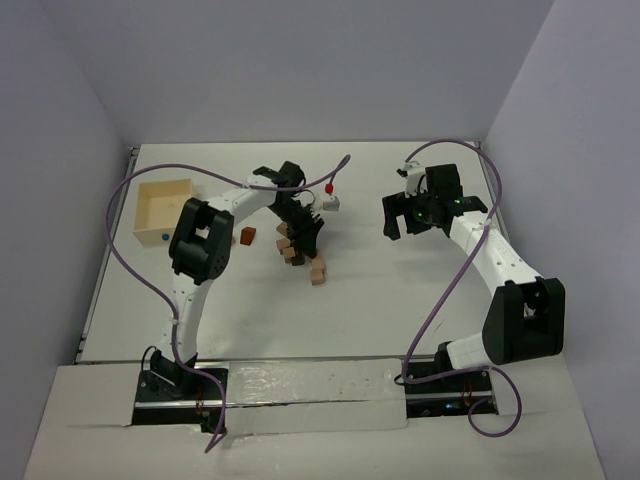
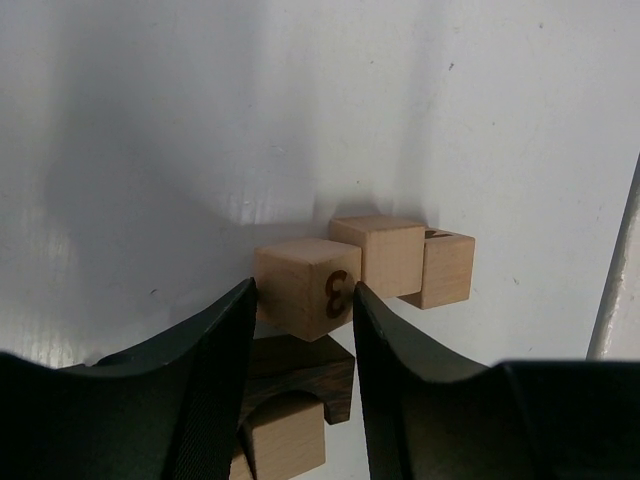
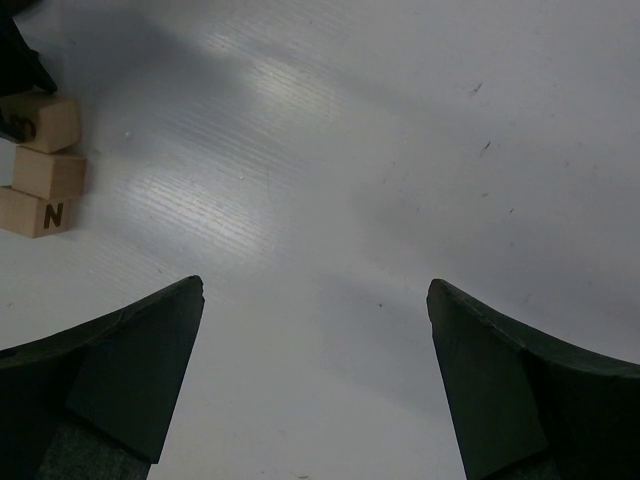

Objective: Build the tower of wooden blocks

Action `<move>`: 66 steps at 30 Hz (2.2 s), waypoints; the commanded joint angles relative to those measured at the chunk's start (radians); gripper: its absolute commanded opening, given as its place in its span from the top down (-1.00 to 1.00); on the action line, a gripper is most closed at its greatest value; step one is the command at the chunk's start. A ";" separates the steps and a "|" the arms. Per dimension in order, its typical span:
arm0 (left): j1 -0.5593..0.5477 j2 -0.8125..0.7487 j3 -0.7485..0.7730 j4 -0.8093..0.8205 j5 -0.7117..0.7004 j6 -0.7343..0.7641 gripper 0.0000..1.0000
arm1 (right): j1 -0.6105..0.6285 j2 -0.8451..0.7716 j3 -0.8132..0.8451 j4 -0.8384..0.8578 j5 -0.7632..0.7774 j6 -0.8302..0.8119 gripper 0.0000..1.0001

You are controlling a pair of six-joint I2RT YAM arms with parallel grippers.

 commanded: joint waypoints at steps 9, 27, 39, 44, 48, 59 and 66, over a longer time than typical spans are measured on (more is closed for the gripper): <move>-0.044 -0.020 -0.003 -0.005 0.035 0.010 -0.01 | 0.005 -0.032 -0.008 -0.003 -0.002 -0.009 -0.99; 0.003 -0.170 -0.021 0.134 0.032 -0.115 -0.24 | 0.005 -0.124 -0.108 0.045 -0.047 0.015 -0.96; 0.149 -0.552 -0.332 0.300 0.023 -0.241 -0.32 | 0.235 -0.079 -0.211 0.123 -0.027 0.001 0.05; 0.227 -0.688 -0.487 0.326 -0.004 -0.286 -0.30 | 0.343 0.049 -0.187 0.167 0.024 0.029 0.37; 0.271 -0.749 -0.548 0.318 -0.017 -0.308 -0.30 | 0.394 0.126 -0.151 0.208 0.066 0.052 0.43; 0.284 -0.755 -0.587 0.308 -0.110 -0.306 -0.29 | 0.440 0.300 0.009 0.223 0.153 0.072 0.42; 0.278 -0.709 -0.569 0.318 -0.155 -0.313 -0.22 | 0.441 0.381 0.100 0.220 0.190 0.095 0.43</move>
